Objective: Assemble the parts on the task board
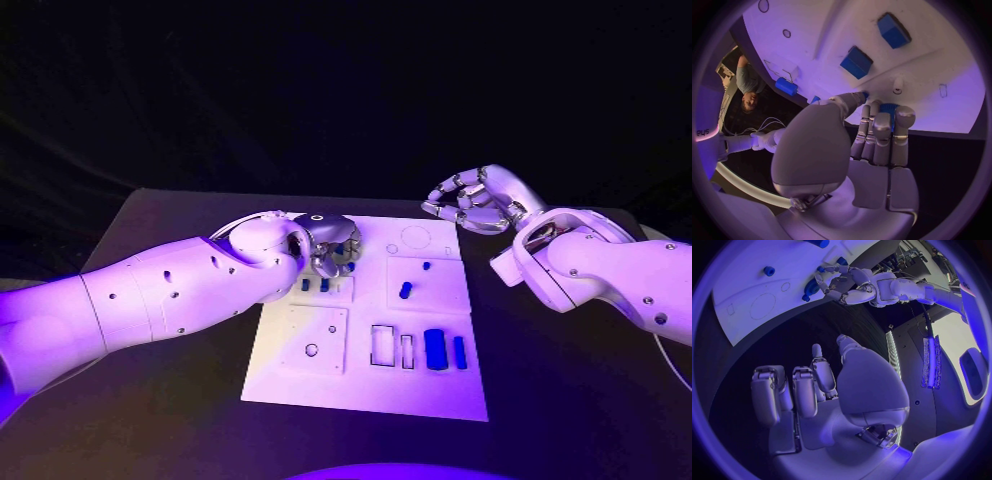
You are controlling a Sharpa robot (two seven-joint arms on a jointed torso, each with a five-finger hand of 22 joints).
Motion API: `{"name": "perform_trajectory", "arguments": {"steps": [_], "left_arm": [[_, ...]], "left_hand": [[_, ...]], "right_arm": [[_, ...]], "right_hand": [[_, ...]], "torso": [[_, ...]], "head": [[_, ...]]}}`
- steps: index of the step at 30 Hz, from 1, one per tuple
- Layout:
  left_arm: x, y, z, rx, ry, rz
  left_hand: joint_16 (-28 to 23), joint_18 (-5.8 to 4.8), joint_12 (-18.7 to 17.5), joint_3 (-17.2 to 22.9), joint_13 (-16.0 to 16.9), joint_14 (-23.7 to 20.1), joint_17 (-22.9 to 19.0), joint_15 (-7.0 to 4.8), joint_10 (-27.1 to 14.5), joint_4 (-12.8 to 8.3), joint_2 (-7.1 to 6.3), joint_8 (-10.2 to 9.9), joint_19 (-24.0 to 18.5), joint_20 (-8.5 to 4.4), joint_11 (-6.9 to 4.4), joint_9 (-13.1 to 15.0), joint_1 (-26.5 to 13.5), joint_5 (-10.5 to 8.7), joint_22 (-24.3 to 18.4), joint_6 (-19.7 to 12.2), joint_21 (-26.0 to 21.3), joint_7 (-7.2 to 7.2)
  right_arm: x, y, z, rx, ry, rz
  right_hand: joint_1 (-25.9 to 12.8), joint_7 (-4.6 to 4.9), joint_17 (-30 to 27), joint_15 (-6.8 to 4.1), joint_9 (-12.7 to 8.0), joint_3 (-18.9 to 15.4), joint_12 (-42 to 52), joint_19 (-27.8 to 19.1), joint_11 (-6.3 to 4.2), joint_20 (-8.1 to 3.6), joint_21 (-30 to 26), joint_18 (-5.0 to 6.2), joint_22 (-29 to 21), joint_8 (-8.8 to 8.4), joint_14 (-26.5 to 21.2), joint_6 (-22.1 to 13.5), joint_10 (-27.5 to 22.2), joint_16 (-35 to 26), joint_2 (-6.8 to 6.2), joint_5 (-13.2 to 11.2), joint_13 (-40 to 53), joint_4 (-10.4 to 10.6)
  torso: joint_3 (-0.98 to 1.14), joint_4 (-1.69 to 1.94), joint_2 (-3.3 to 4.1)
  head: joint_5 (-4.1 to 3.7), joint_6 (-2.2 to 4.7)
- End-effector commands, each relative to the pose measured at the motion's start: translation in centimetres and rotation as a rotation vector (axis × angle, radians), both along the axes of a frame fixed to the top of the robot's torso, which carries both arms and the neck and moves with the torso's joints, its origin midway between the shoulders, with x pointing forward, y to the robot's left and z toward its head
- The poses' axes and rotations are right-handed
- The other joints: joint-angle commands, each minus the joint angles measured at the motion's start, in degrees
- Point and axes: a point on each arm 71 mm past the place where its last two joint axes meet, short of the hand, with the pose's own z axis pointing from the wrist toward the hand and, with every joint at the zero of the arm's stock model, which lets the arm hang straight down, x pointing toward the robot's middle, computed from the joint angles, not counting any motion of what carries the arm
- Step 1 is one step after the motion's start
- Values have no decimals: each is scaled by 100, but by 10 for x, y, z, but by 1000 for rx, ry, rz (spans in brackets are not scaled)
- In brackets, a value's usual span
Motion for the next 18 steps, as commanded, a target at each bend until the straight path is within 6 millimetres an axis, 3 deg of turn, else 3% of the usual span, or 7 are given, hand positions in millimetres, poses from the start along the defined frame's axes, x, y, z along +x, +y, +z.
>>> {"name": "perform_trajectory", "arguments": {"steps": [1,8,18], "left_arm": [[-1,-3,-2,19,10,-10],[-2,-4,-4,28,22,-16],[-3,-6,-6,35,41,-21]], "left_hand": [[71,-49,-28,33,-18,62,40,-12,66,0,2,-41,82,-9,-17,-15,34,-26,53,49,68,-4],[105,-53,-41,44,-42,77,43,-22,101,-3,-5,-67,96,-17,-27,-24,31,-34,83,73,93,-11],[139,-51,-104,100,-107,69,-2,-47,142,-27,25,-132,79,-35,-47,-44,61,-35,102,119,111,-31]], "right_arm": [[-1,2,0,-3,0,15],[-1,2,0,-3,1,15],[-1,2,0,-4,1,16]], "right_hand": [[-31,-6,826,-28,7,-16,-20,316,5,-58,-29,80,1214,30,447,-33,-23,-24,16,20,47,-24],[-31,-6,826,-28,7,-16,-20,316,5,-58,-29,80,1214,30,447,-33,-23,-24,16,20,47,-24],[-28,-8,825,-29,9,-14,-16,316,4,-58,-30,80,1214,34,447,-30,-18,-25,19,23,51,-24]], "torso": [[5,0,-3],[4,12,-6],[0,0,-3]], "head": [[-5,-11],[-13,-21],[-15,-24]]}}
